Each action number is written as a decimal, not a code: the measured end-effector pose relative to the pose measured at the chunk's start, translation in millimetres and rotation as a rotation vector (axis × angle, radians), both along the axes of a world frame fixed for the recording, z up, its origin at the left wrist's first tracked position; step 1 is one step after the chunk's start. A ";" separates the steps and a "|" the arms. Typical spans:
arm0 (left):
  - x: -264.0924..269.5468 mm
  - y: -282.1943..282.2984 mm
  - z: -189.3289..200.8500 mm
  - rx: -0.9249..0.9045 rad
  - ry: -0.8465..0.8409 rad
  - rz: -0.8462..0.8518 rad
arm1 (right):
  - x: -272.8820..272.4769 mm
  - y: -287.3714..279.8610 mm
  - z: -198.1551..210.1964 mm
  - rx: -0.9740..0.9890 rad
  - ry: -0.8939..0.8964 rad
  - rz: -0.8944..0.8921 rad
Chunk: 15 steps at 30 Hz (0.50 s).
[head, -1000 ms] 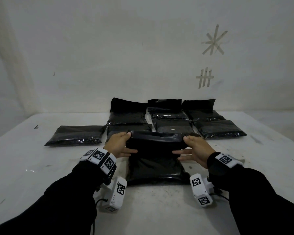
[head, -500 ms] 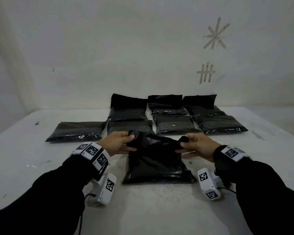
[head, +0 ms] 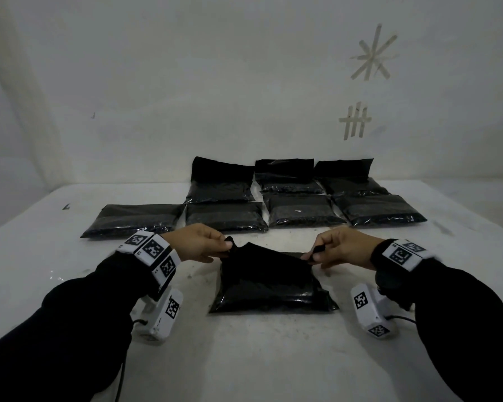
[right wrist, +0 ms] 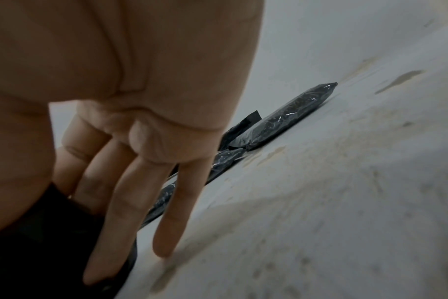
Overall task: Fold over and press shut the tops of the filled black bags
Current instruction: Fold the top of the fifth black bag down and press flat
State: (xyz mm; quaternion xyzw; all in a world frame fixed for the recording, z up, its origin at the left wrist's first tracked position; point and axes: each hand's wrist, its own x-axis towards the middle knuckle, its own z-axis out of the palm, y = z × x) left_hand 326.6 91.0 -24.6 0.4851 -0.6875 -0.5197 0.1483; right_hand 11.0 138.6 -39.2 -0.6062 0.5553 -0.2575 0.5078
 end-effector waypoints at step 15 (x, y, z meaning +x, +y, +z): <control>7.3 7.0 -5.0 -0.161 -0.084 -0.231 | 0.2 3.4 1.2 -0.020 0.128 0.097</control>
